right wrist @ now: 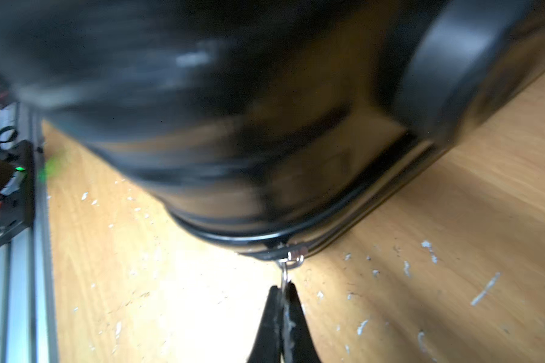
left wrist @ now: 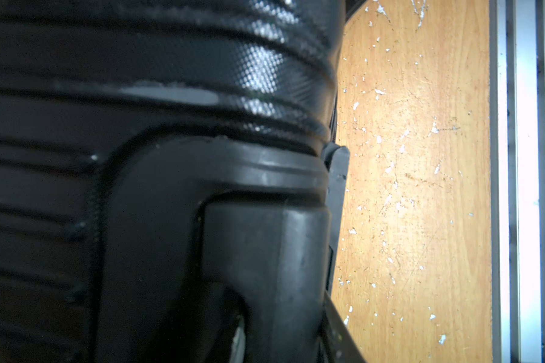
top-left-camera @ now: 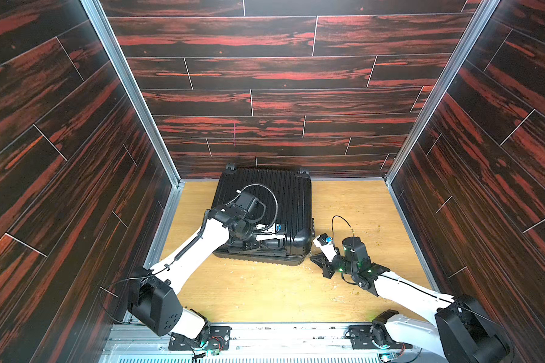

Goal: Close the suitcase zippers
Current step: Adjust the suitcase at the center of the board, then zip the zipper on the suitcase.

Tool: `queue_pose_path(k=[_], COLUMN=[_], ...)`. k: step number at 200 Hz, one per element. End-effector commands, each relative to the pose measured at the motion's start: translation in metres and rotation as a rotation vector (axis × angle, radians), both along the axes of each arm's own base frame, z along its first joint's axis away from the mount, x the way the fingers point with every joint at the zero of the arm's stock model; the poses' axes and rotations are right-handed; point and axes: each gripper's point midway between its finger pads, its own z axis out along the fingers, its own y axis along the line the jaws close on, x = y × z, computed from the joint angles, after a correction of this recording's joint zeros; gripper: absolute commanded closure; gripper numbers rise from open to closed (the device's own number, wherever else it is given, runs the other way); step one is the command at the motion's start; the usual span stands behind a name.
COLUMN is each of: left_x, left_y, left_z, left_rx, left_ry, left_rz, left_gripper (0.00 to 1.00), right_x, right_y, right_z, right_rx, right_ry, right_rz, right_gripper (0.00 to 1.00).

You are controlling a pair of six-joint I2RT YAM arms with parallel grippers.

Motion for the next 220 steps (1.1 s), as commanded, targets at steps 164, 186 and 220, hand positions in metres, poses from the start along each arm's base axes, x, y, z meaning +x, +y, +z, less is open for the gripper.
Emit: queue_pose_path(k=[164, 186, 220], left_x=[0.067, 0.070, 0.086], left_y=[-0.036, -0.045, -0.052], left_z=[0.084, 0.079, 0.068], left_rx=[-0.158, -0.206, -0.218], left_ry=[-0.216, -0.168, -0.113], left_rz=[0.528, 0.599, 0.712], left_gripper=[0.87, 0.87, 0.88], right_x=[0.007, 0.002, -0.003], right_y=[0.023, 0.031, 0.045], right_z=[0.028, 0.030, 0.027], right_rx=[-0.005, 0.014, 0.015], right_ry=[-0.137, -0.167, -0.179], right_rz=[0.064, 0.098, 0.130], right_gripper=[1.00, 1.00, 1.00])
